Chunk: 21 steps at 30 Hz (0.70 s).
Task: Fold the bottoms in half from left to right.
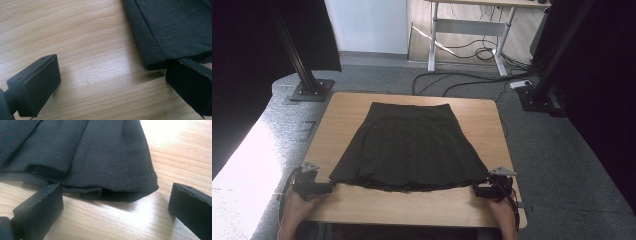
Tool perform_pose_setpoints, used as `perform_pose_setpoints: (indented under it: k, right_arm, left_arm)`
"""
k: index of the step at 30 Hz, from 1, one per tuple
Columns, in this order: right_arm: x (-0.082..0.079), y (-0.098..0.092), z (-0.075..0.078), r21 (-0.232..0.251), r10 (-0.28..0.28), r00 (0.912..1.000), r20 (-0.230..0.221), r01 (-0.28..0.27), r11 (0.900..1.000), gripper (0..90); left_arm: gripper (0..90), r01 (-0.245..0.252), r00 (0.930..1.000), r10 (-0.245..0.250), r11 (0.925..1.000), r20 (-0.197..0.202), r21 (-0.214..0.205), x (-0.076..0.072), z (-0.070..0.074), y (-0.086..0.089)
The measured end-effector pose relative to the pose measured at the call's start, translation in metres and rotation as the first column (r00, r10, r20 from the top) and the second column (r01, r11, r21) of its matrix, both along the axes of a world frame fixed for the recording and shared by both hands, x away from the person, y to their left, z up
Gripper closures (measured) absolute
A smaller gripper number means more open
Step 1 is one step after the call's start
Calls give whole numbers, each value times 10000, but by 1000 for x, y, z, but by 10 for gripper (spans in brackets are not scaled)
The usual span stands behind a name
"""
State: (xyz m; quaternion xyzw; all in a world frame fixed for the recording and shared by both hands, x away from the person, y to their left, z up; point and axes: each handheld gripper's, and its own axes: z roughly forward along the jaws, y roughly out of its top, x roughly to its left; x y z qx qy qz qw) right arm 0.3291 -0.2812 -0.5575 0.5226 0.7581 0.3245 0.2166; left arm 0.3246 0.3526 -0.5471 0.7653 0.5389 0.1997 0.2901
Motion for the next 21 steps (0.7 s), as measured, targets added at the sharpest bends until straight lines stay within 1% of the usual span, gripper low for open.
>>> perform_pose_setpoints:
  k: [1,3,6,15,16,17,18,19,21]
  right_arm:
    - [0,0,0,0,0,10000,0,0,10000,0]
    - [0,0,0,-2,1,10000,1,-1,10000,0]
    - [0,0,0,0,1,10000,0,-1,10000,0]
    - [0,0,0,16,-27,10000,13,27,10000,0]
    - [0,0,0,46,-48,10000,18,48,10000,0]
    - [-1,0,0,82,-99,9999,34,99,9999,5]
    - [-2,-1,0,162,-186,9998,43,186,9997,12]
    - [-3,-1,1,293,-310,9995,61,308,9991,15]
    - [-4,-1,3,436,-409,9991,-55,411,9982,41]
  left_arm:
    - [0,-75,10000,75,10000,4,-4,0,0,-1]
    - [0,-413,9991,413,9991,-1,-9,1,0,-4]
    - [0,-14,10000,14,10000,-24,3,-1,0,-4]
    - [0,629,9979,-629,9980,-126,-9,0,1,0]
    - [0,701,9974,-702,9975,-165,-100,1,2,0]
    - [0,791,9965,-799,9965,-261,-283,1,3,1]
    - [0,851,9958,-868,9948,-291,-553,2,5,2]
    - [0,871,9959,-887,9936,-198,-716,2,7,2]
    - [0,1003,9950,-1002,9930,45,-618,3,13,0]
